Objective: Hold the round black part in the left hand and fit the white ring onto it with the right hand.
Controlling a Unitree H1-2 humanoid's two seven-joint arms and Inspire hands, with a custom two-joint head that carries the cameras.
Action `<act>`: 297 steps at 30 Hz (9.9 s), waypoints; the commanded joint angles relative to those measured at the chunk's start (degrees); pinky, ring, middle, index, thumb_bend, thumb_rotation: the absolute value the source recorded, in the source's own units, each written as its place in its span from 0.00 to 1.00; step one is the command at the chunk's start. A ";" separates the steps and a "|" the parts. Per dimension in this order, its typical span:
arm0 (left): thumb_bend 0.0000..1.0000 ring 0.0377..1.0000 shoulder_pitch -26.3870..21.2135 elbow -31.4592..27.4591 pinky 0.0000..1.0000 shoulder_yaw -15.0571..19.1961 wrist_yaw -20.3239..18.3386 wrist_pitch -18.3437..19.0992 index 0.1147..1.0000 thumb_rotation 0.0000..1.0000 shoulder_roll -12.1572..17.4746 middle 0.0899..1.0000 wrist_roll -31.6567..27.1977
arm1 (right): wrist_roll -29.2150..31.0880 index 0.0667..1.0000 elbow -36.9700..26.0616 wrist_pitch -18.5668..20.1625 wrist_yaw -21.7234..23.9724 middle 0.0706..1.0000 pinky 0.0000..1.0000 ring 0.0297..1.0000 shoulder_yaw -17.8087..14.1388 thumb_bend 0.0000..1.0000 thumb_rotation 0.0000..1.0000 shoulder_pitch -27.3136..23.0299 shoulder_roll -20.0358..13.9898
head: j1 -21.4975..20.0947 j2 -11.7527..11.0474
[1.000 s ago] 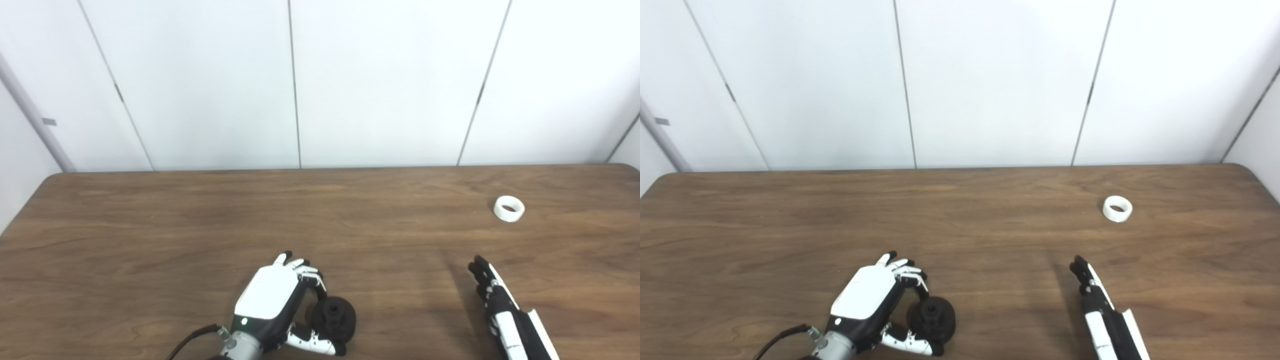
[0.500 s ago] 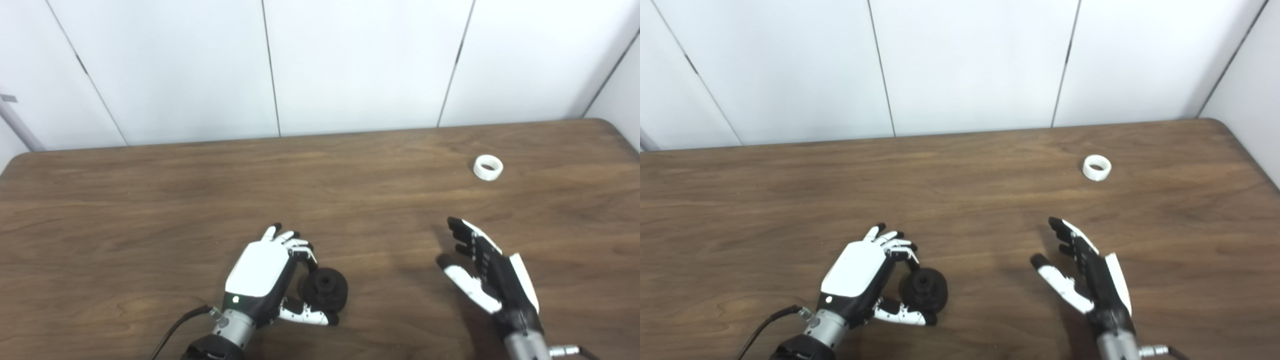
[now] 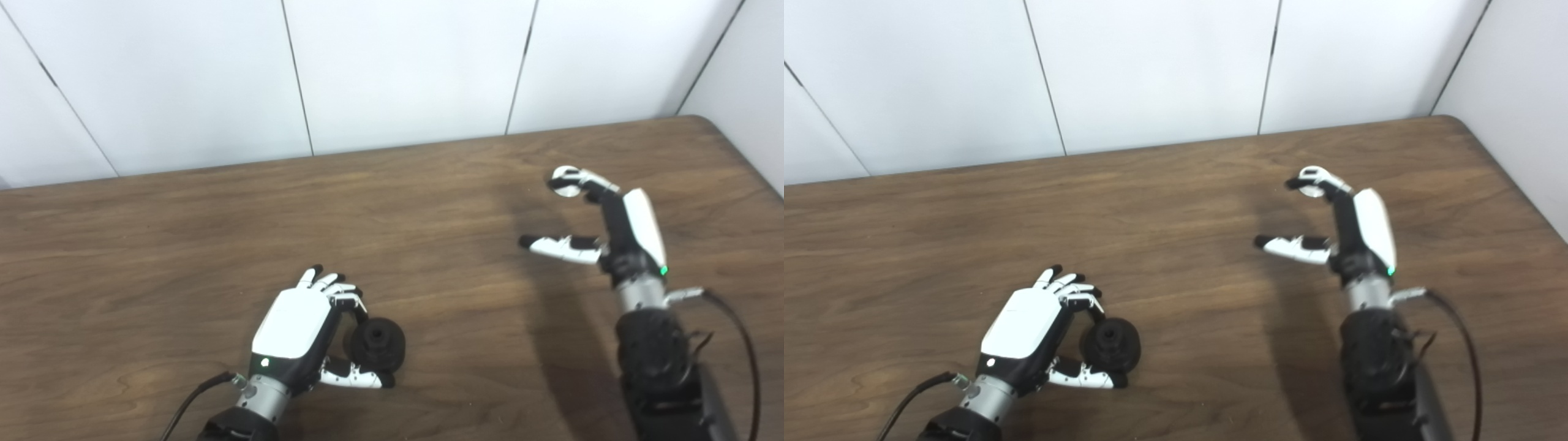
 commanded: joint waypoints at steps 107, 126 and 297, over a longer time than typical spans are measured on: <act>0.52 0.88 0.82 1.13 0.99 3.86 -2.74 -5.21 0.42 0.05 3.21 0.75 -1.78 | -20.59 0.45 38.18 4.65 23.41 0.84 1.00 0.98 8.29 0.52 0.13 -32.05 -15.64 | -5.12 0.13; 0.52 0.88 0.90 0.12 0.99 3.20 -4.50 -3.70 0.42 0.05 1.80 0.75 -0.63 | -17.82 0.45 17.90 1.37 32.66 0.85 1.00 0.99 17.67 0.52 0.14 -31.10 -16.84 | -2.42 0.75; 0.52 0.89 -1.84 -0.16 1.00 -0.56 -8.61 2.69 0.42 0.06 -6.14 0.76 6.48 | -17.36 0.56 -7.19 -10.35 50.75 0.92 1.00 1.00 26.20 0.87 0.24 -18.06 -2.51 | 13.28 9.14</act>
